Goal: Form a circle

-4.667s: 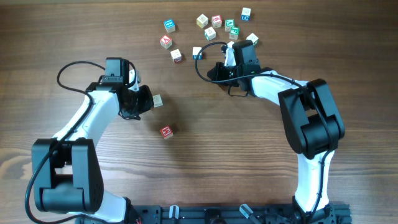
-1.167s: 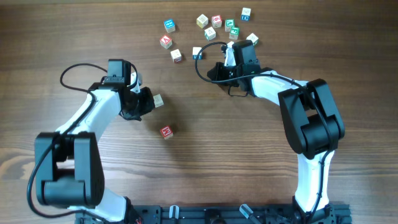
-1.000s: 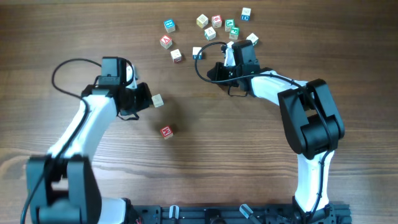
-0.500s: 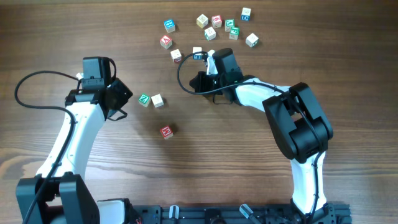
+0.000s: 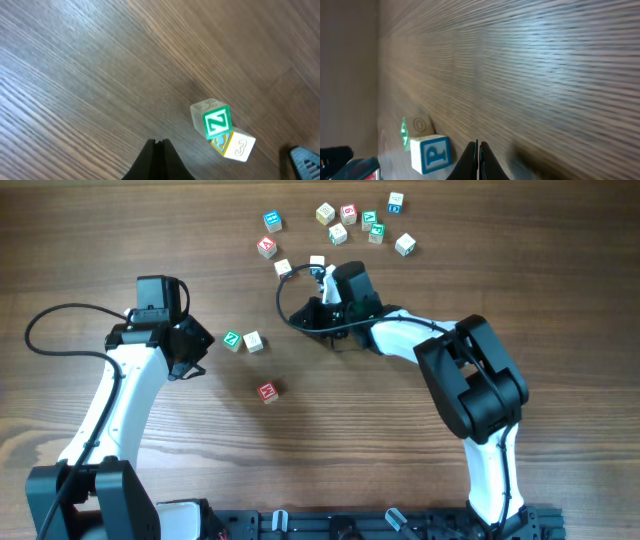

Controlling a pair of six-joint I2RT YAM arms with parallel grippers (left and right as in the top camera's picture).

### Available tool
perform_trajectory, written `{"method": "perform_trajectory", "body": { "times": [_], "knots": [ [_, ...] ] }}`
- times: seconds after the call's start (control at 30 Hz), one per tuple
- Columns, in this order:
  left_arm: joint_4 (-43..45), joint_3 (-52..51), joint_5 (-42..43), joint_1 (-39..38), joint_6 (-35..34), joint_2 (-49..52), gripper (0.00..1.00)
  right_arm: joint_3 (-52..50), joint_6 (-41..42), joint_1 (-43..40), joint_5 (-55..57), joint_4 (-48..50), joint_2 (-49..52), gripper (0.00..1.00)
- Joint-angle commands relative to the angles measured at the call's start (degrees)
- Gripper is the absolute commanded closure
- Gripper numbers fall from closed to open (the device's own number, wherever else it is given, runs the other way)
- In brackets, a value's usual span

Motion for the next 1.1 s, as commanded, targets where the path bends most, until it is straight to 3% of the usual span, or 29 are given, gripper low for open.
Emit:
{"method": "perform_trajectory", "body": {
  "times": [0.0,0.17,0.33,0.43,0.5,0.97,1.07],
  "knots": [
    [2.45,-0.24,-2.29,0.24,-0.81,-0.63,0.96,-0.44,-2.75,0.96,-4.13,1.97,1.57,0.96],
    [6.91,-0.24,-2.36,0.24,-0.74,-0.63,0.96,-0.44,-3.08,2.38,-3.76,2.97,1.57,0.96],
    [6.86,-0.24,-4.81,0.24,-0.70,-0.63,0.83,-0.44,-3.58,3.78,-0.26,3.41,1.57,0.96],
    [5.70,-0.24,-8.55,0.24,-0.57,-0.63,0.87,-0.44,-3.89,4.07,-0.39,3.37,1.57,0.96],
    [5.07,-0.24,-10.32,0.24,-0.57,-0.63,0.96,-0.44,-3.87,4.09,-0.39,3.37,1.57,0.96],
    [5.01,-0.24,-10.47,0.24,-0.59,-0.63,0.96,-0.44,-3.76,5.79,4.42,4.20,1.57,0.96],
    [4.94,-0.24,-14.53,0.26,-0.61,-0.63,0.96,-0.44,-1.16,5.95,7.50,3.98,1.57,0.96]
  ]
}}
